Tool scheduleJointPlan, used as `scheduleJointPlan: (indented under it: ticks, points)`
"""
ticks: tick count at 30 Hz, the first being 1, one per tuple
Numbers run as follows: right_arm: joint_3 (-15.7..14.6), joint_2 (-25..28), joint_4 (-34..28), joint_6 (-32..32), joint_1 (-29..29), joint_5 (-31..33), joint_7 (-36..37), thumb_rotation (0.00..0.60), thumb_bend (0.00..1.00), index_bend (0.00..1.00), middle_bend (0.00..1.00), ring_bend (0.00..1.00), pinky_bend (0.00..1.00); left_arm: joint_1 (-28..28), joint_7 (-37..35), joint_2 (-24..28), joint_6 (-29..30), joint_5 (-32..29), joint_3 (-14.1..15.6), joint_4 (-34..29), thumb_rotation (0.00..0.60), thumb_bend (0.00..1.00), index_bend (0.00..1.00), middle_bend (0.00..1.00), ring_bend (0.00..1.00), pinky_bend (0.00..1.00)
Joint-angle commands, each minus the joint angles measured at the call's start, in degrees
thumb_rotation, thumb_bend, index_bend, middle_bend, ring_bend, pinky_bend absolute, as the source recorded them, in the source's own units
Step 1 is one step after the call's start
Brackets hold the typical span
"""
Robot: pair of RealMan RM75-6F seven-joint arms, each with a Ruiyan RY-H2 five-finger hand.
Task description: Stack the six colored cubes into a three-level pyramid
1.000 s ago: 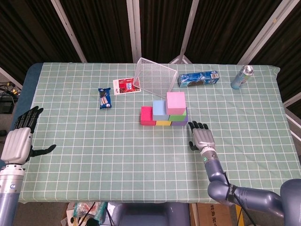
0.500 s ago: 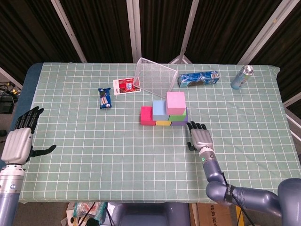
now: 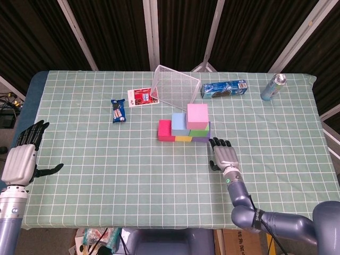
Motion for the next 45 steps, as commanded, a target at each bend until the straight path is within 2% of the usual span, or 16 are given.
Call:
scheduleJointPlan:
  ticks: [1,16,29,33,37,45]
  points:
    - [0.05,-0.12,0.12,0.01,0.07,0.05,-0.02,0.600,0.50,0.00,0.00,0.00,0.00,-0.01,0.06,-0.01,0.02,0.01,0.01,-0.04,0.600,0.13,0.00,0.00,0.00,0.00]
    - [-0.14,-0.27,1.48,-0.40,-0.07,0.73,0.05,0.600,0.51,0.00,0.00,0.00,0.00,-0.12,0.54,-0.43,-0.04,0.03,0.20,0.00,0.600,0.13,0.00,0.00,0.00,0.00]
    - [-1.97,5.04,-4.35,4.66,-2.38,-2.74,-0.77,0.600,0.51,0.00,0.00,0.00,0.00,-0.03,0.06,-0.16,-0.21,-0.19,0.18,0.11,0.600,0.13,0.00,0.00,0.00,0.00]
    - [-2.26,8.10,-6.55,7.22,-4.27,-5.44,0.79,0.600,0.50,0.00,0.00,0.00,0.00,0.08,-0.19,-0.02,-0.23,0.03,0.27,0.00,0.600,0.13,0.00,0.00,0.00,0.00]
    - [-3.10,12.01,-9.10,9.86,-7.26,-10.02,4.01,0.600,0.41,0.00,0.00,0.00,0.00,0.26,-0.32,0.01,-0.04,0.81,0.53,-0.03,0.600,0.13,0.00,0.00,0.00,0.00]
    - [-7.62,18.33,-12.89,15.03,-15.31,-24.20,13.74,0.600,0.39,0.00,0.00,0.00,0.00,0.90,-0.77,-1.73,0.71,3.43,1.75,2.42,0.600,0.08,0.00,0.00,0.00,0.00]
